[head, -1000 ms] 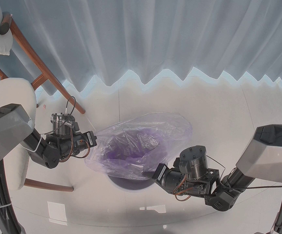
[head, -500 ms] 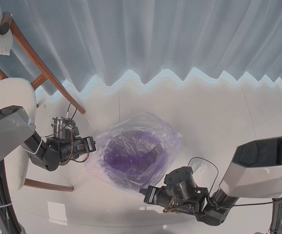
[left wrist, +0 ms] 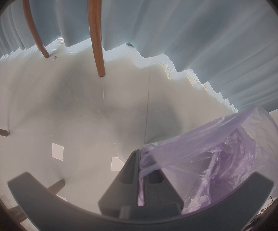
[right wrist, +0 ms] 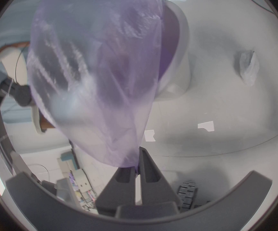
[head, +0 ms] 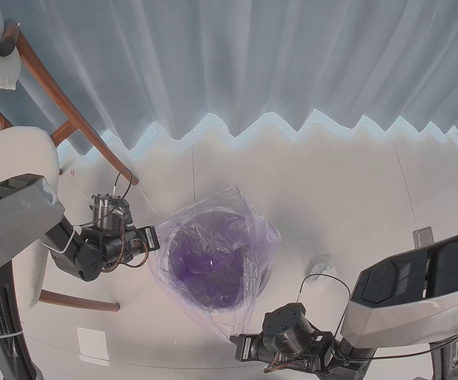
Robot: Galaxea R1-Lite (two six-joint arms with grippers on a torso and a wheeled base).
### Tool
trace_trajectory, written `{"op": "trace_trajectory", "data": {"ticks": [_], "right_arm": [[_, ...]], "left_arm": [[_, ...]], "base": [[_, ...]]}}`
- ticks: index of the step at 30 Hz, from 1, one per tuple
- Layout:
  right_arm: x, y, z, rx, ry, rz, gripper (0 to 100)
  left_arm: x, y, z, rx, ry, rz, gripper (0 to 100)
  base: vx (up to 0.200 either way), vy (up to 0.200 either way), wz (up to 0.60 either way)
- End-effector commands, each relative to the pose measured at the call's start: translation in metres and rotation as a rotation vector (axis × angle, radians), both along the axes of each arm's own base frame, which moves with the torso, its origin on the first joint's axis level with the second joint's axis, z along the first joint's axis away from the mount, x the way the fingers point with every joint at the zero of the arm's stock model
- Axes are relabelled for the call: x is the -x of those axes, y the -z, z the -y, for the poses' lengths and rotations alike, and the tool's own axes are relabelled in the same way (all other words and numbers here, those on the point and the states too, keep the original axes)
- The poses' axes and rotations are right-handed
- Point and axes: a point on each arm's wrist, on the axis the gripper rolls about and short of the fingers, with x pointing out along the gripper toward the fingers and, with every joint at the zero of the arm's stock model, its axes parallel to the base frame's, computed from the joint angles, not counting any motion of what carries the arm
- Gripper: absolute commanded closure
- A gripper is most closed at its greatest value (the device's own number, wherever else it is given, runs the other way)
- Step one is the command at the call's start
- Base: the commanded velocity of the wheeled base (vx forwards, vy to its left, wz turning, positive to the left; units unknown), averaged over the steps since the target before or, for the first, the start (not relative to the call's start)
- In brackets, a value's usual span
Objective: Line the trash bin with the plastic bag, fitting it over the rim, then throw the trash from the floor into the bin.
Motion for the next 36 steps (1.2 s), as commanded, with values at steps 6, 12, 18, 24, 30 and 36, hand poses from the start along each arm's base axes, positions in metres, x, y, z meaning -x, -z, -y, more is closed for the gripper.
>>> {"op": "trace_trajectory", "data": {"ticks": [6,12,18,24,30,36], "right_arm": [[0.006,0.027,0.002,0.123,0.002,0.107,100],[0.015,0.031,0.007,0.174,0.003,0.12,100],[0.016,0.036,0.009,0.204,0.001,0.13,100],[0.019,0.022,0.01,0.1,0.016,0.184,0],[0.033,-0.014,0.023,-0.046,-0.008,0.276,0],[0.023,-0.051,0.033,-0.117,0.032,0.366,0]], "left_arm": [[0.001,0.013,0.005,-0.014,0.008,-0.033,100],[0.006,0.016,0.004,-0.022,0.009,-0.049,100],[0.008,0.016,0.006,-0.03,0.02,-0.051,100],[0.008,0.012,0.006,-0.026,0.02,-0.031,100],[0.009,0.014,0.007,-0.028,0.024,-0.035,100],[0.009,0.012,0.007,-0.027,0.024,-0.031,100]], "base": [[0.0,0.0,0.0],[0.0,0.0,0.0],[0.0,0.0,0.0],[0.0,0.0,0.0],[0.0,0.0,0.0],[0.0,0.0,0.0]]}}
